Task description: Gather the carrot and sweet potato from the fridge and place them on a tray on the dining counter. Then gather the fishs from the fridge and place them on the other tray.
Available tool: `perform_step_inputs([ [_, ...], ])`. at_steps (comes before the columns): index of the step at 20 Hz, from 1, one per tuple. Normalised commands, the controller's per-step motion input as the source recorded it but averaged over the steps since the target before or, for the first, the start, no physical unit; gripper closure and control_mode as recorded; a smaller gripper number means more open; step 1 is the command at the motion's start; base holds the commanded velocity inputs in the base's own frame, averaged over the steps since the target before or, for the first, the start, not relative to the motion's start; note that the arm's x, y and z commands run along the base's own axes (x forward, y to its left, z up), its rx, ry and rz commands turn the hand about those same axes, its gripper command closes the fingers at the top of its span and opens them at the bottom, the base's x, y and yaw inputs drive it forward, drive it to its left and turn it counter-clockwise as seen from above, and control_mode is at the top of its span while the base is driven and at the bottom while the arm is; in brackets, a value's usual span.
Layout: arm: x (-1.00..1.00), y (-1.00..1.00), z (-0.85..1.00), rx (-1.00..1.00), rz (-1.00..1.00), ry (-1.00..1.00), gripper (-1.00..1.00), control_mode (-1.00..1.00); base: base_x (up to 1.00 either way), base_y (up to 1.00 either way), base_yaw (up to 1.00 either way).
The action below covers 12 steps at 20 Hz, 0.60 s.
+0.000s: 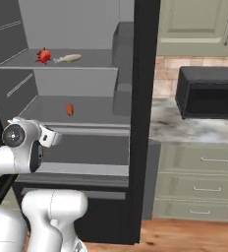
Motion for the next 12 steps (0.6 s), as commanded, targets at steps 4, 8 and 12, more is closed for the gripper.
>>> perform_step_inputs([
  [4,0.00,0.00,0.00,0.00,0.00,0.00,-1.00,1.00,0.54,0.16,0.01],
  [8,0.00,0.00,0.00,0.00,0.00,0.00,-1.00,1.00,0.48,0.11,0.02],
  [12,0.05,0.05,0.00,-0.01,0.00,0.03,-1.00,-1.00,0.21,0.14,0.00],
])
